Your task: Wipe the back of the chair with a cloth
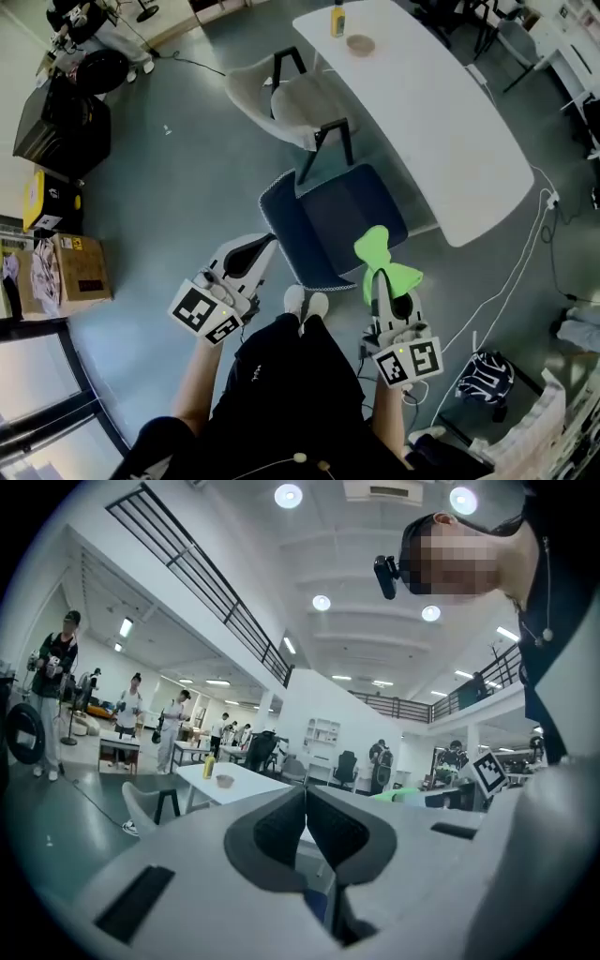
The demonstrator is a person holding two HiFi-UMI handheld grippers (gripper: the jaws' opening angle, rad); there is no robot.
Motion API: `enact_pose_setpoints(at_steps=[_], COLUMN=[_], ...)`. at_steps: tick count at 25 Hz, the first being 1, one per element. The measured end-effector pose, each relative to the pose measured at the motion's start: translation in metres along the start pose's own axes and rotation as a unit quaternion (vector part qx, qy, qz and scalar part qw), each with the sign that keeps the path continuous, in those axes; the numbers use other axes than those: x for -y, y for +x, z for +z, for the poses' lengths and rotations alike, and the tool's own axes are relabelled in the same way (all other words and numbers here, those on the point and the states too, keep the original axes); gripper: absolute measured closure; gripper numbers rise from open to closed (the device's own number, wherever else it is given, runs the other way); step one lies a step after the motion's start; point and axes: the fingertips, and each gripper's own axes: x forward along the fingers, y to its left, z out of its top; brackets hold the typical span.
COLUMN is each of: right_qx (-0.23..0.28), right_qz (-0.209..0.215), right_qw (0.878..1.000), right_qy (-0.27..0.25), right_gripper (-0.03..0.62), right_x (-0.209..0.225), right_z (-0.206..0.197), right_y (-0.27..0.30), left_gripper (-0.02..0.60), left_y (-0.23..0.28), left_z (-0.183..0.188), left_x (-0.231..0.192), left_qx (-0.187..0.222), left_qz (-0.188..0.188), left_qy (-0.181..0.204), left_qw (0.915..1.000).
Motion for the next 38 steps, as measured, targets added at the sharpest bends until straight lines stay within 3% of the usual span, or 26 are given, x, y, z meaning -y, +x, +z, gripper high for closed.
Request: enact_pose_setpoints(at_steps=[7,14,26,38], right_qx=[0.102,0.157,0.173,0.172], right_qz=[0.004,0.007,0.001,-0.006], right_qw=[0.991,0.980,0.972,0.971], right_qy=[-0.086,-0.122,-0.158,-0.168], right_gripper=[0.574,0.574,0.574,0.574], right_x=[-0.065,-0.095,-0.096,-0.094], right_z=[0.075,0.104,0.116,0.121], right_y=[-0.022,-0.039,-0.032,-0.029], left_gripper=[0.576,0.575,0.576,0.576], left_y=[-0.019,-0.018,0.007,0.004], left_z=[0.059,0.083,0.090,0.092], left_x=[0.020,0.049,0.073,0.075], left_qx=[0.066,0.104,0.084,0.082], left_qz=[-0.022,-0.064,-0.083,-0.072], left_qy=[0.021,0.032,0.107,0.117], left_qw=[0.9974,0.9920,0.9872,0.9871])
